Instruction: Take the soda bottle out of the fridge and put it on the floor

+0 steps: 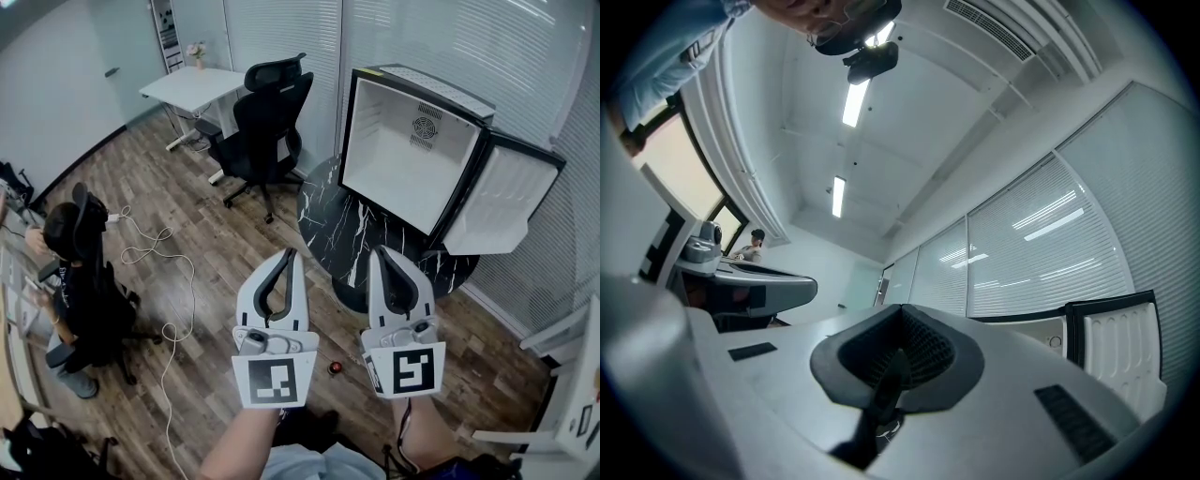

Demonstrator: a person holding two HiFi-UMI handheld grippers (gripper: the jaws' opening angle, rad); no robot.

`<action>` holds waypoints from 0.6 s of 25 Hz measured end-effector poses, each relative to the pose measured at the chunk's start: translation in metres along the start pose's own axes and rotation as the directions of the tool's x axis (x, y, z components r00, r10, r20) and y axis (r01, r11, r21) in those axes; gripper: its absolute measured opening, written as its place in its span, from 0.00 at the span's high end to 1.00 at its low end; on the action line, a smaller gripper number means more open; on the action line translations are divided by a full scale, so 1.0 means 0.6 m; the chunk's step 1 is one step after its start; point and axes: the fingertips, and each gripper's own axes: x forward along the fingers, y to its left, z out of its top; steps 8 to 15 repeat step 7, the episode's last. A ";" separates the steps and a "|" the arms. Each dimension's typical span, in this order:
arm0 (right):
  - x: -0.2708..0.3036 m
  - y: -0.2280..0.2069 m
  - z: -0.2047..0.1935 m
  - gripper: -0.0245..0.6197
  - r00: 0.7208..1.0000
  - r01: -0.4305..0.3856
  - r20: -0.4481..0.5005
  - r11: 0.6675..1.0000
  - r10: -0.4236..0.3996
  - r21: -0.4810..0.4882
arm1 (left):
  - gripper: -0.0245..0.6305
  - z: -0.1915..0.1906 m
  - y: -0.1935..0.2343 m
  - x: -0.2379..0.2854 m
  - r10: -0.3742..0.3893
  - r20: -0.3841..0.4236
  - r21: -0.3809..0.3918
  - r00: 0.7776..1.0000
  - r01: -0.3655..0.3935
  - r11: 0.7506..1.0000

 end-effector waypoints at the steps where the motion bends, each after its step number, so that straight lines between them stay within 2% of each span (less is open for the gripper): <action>1: -0.001 0.002 -0.003 0.94 1.000 -0.004 -0.008 1.000 0.004 0.001 | 0.94 0.000 0.000 0.000 -0.002 0.001 0.005 1.000 0.002 1.000; 15: 0.002 0.005 -0.004 0.94 1.000 -0.007 -0.009 1.000 0.007 -0.001 | 0.94 0.004 0.001 0.003 -0.006 0.008 0.014 1.000 0.006 1.000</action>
